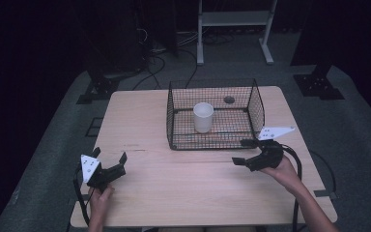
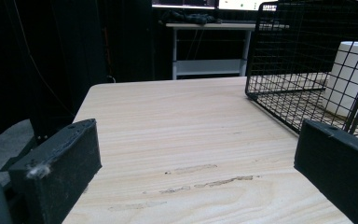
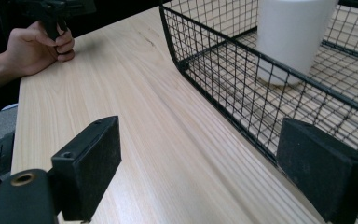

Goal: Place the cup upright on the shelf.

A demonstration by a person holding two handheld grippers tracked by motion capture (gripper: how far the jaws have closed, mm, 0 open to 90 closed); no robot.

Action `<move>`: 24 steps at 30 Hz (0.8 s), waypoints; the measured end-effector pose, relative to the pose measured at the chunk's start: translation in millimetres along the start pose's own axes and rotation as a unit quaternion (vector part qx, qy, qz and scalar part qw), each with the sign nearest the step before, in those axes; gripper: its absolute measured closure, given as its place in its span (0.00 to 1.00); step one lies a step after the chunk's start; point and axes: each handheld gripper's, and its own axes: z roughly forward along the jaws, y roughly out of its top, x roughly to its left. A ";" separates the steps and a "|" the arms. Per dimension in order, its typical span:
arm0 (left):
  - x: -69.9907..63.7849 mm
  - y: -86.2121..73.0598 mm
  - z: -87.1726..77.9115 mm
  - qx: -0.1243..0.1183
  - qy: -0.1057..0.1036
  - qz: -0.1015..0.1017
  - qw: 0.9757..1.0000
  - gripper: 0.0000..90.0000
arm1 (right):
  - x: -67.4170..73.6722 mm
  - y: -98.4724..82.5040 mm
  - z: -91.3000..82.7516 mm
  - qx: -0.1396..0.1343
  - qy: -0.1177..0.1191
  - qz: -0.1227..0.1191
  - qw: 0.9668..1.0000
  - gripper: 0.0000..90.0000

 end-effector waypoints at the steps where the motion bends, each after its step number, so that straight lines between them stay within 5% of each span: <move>1: -0.1 0.0 0.0 0.000 0.000 0.000 1.000 0.00 | -0.1 -1.0 -1.4 -0.002 0.000 0.002 1.000 0.14; 24: -0.4 0.0 0.0 0.000 0.000 0.002 1.000 0.00 | 8.3 -34.9 -21.3 -0.017 -0.035 0.001 0.999 0.14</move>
